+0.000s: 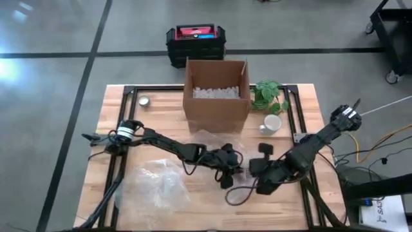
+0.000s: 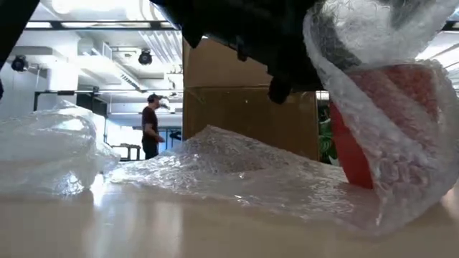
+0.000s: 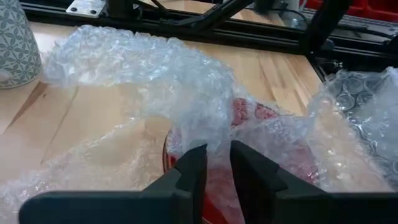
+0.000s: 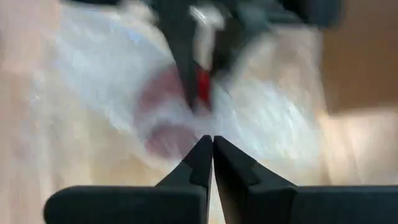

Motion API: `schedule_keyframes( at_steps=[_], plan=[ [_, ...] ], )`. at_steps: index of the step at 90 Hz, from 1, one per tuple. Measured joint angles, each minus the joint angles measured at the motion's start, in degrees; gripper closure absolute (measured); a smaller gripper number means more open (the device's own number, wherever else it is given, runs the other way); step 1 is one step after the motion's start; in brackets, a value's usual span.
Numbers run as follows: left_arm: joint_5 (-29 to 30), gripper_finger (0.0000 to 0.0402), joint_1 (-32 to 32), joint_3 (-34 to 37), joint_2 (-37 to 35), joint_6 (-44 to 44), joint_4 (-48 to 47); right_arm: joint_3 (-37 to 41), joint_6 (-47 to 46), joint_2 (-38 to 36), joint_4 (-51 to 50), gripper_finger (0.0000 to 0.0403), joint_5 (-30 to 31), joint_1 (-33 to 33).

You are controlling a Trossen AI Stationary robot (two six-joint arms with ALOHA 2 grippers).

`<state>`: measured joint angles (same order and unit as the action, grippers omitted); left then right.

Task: Wrap mug
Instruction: Wrap the orange mug with the right transparent bubble wrap

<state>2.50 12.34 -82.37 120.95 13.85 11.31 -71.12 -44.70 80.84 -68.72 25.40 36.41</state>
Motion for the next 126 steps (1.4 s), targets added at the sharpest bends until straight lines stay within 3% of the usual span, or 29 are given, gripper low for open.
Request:
schedule_keyframes(
  at_steps=[6,14,23,33,48,61,93,126],
  plan=[
    [-0.04,0.0342,0.0,0.0,0.02,0.0,0.11,3.87,-4.17,-1.24,-2.06,0.0403,2.22,0.14],
    [-0.04,0.0342,0.02,0.02,0.02,0.0,0.14,10.17,-4.93,-2.31,2.93,0.0403,2.17,-0.37],
    [-0.09,0.0342,0.03,0.04,0.02,0.0,0.29,14.36,-0.41,-2.48,13.13,0.0403,3.8,-1.39],
    [-0.15,0.0342,0.04,0.07,0.01,0.0,0.34,14.03,6.37,-2.48,23.1,0.0403,6.84,-1.3],
    [-0.24,0.0342,0.07,0.07,0.02,0.0,0.38,14.05,12.75,-0.66,34.12,0.0403,-1.3,-1.74],
    [-0.35,0.0342,0.05,0.11,-0.12,-0.51,0.37,14.76,11.47,3.4,32.75,0.0403,-6.02,-2.32],
    [-2.7,0.0342,1.27,0.29,-7.32,-0.85,-4.59,14.72,11.36,7.39,33.31,0.0403,-7.05,-5.17],
    [-2.16,0.0342,0.68,0.13,-1.39,-0.75,-0.21,12.57,14.96,8.74,34.23,0.0403,-8.44,-6.37]
  ],
)
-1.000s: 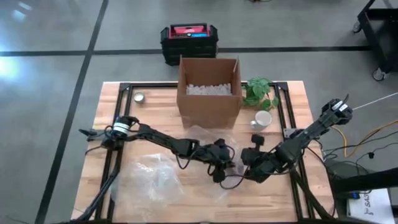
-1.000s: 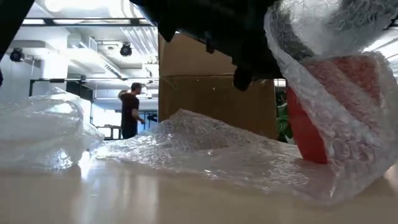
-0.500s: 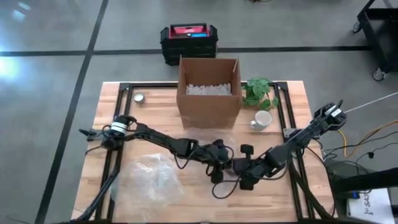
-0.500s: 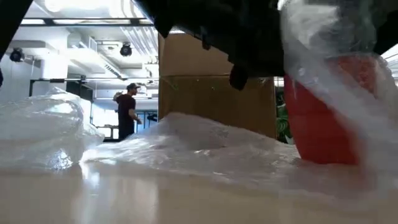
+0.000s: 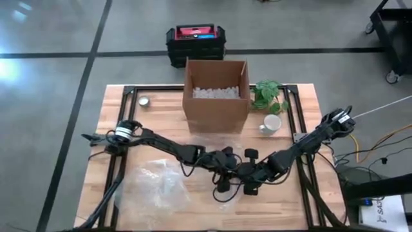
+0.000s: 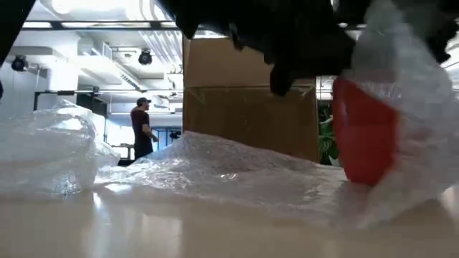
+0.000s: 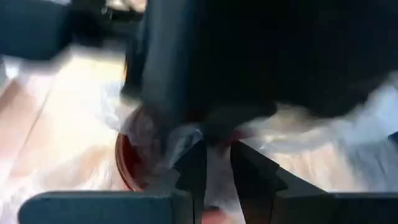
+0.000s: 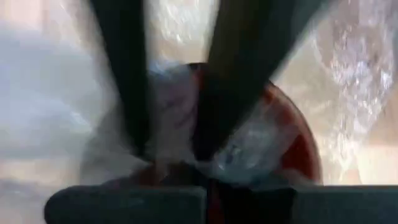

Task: Wrap mug
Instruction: Wrap the orange mug with the right transparent bubble wrap

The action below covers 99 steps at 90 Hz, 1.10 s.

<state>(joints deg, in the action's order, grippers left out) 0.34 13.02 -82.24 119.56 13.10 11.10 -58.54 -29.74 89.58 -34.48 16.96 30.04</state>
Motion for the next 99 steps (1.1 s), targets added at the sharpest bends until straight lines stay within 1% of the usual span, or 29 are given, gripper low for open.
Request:
schedule_keyframes(
  at_steps=[10,23,32,43,53,65,78,90,99],
  plan=[
    [0.28,0.0342,0.03,-0.08,0.8,1.17,0.35,-2.96,1.34,0.02,-4.16,0.0403,-0.67,0.07],
    [0.37,0.0342,-0.04,-0.11,0.89,1.32,0.24,-10.38,1.46,-0.63,-16.67,0.0403,-0.29,0.04],
    [0.44,0.0342,-0.07,-0.11,0.89,1.34,0.1,-14.17,0.31,-2.56,-22.78,0.0403,0.01,0.17],
    [0.46,0.0342,-0.07,-0.11,0.89,1.32,-0.05,-14.81,-4.84,-5.35,-28.37,0.0403,0.39,1.12],
    [0.46,0.0342,-0.04,-0.1,0.91,1.14,0.02,-10.41,-12.61,-9.36,-32.05,0.0403,4.35,2.9],
    [0.48,0.0342,-0.02,-0.02,0.93,0.93,0.56,-1.04,-18.43,-11.96,-29.37,0.0403,4.64,3.31],
    [0.5,0.0342,0.0,0.0,0.95,0.93,0.97,7.29,-18.29,-12.62,-19.83,0.0403,5.28,2.62],
    [0.5,0.0342,0.02,0.02,0.95,0.93,1.24,8.44,-12.94,-13.16,-9.72,0.0403,5.65,2.56],
    [0.49,0.0342,0.02,0.05,0.95,0.95,1.25,5.84,-9.76,-13.64,-8.41,0.0403,7.53,2.76]
  ],
)
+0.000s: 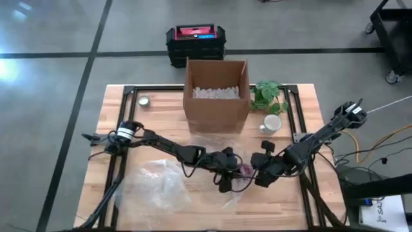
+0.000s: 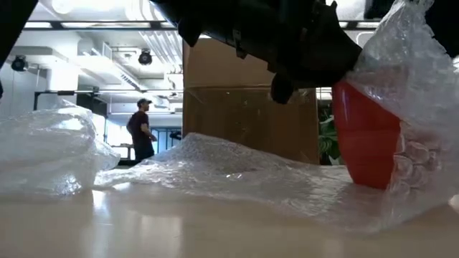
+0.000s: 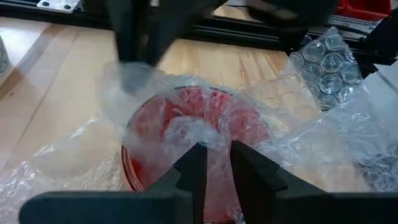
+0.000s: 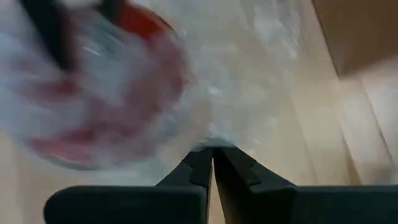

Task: Wrap mug
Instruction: Wrap the orange mug with the right transparent bubble wrap

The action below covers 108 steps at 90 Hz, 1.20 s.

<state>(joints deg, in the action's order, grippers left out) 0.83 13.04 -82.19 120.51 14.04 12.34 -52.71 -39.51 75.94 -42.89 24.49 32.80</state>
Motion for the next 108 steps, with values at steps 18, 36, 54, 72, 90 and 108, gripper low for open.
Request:
schedule_keyframes(
  at_steps=[18,36,54,72,90,108],
  plan=[
    [0.0,0.0342,0.0,0.0,0.04,0.0,0.24,-2.44,6.35,1.12,6.21,0.0403,-3.42,-0.07],
    [0.03,0.0342,0.0,0.0,0.06,0.0,0.62,-0.37,5.29,7.02,9.28,0.0403,-6.53,-0.2],
    [-0.08,0.0342,0.02,-0.02,0.11,0.0,0.84,-2.39,6.67,11.97,10.58,0.0403,-11.1,-1.94],
    [0.02,0.0342,0.0,-0.02,0.09,0.0,0.33,-12.52,9.97,10.3,-3.9,0.0403,-13.35,-3.06],
    [0.04,0.0342,-0.02,-0.02,0.09,0.0,0.32,-19.31,9.67,6.88,-9.24,0.0403,-16.0,-1.53],
    [0.04,0.0342,-0.02,0.0,0.09,-0.02,0.42,-16.01,10.12,8.51,-1.15,0.0403,-18.92,-0.19]
  ],
)
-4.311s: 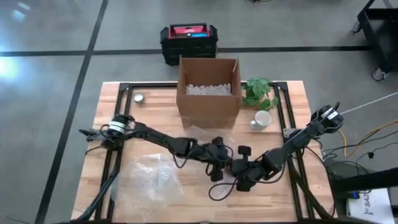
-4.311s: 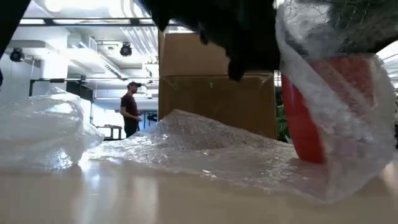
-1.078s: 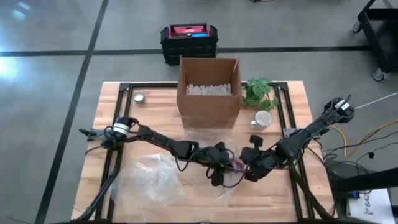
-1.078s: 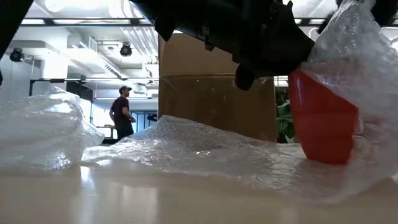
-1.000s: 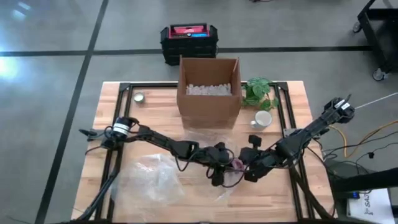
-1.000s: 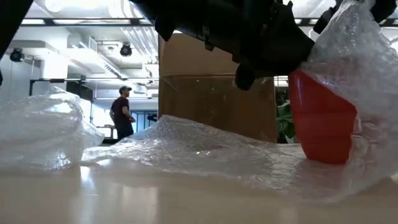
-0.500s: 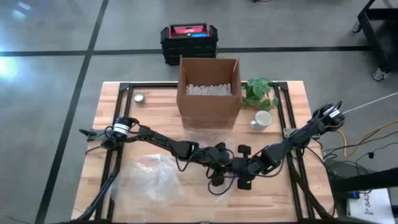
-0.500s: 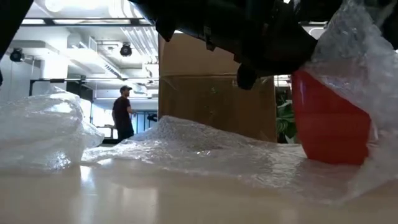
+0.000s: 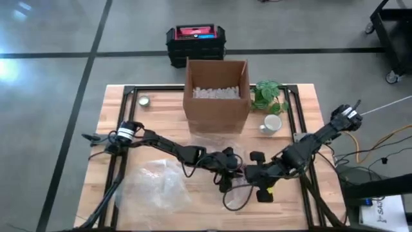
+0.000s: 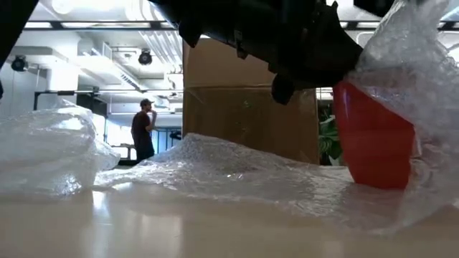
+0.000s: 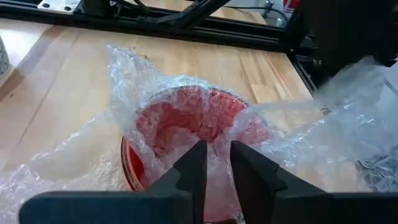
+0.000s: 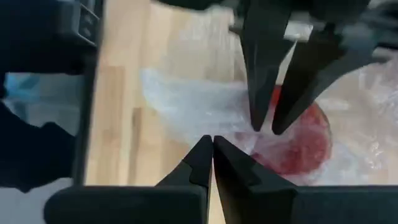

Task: Wrap mug
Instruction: Wrap the orange mug with the right transparent bubble wrap

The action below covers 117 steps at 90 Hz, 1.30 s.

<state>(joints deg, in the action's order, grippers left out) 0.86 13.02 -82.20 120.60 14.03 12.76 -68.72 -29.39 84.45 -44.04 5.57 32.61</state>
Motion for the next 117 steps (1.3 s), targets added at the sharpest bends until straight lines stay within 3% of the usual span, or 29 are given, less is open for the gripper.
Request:
schedule_keyframes(
  at_steps=[20,41,53,78,93,117],
  plan=[
    [-0.28,0.0342,0.07,0.0,0.0,0.02,0.05,7.77,-1.17,2.31,1.74,0.0403,0.24,-2.84],
    [-0.57,0.0342,0.07,-0.04,0.0,0.0,0.66,15.33,-0.97,3.26,14.49,0.0403,-0.43,-5.37],
    [-0.35,0.0342,0.07,-0.04,0.0,0.0,0.65,14.01,0.49,3.03,12.59,0.0403,-1.64,-6.33],
    [-0.39,0.0342,0.11,0.05,-0.04,0.01,0.26,0.59,2.27,-2.17,-7.07,0.0403,-2.4,-4.87],
    [-0.39,0.0342,0.11,0.05,-0.04,0.0,0.3,-0.4,3.09,-2.83,-1.59,0.0403,-3.06,-3.77],
    [-0.5,0.0342,0.11,0.05,-0.04,0.02,0.34,8.23,1.61,1.59,5.36,0.0403,-3.16,-3.74]
  ],
)
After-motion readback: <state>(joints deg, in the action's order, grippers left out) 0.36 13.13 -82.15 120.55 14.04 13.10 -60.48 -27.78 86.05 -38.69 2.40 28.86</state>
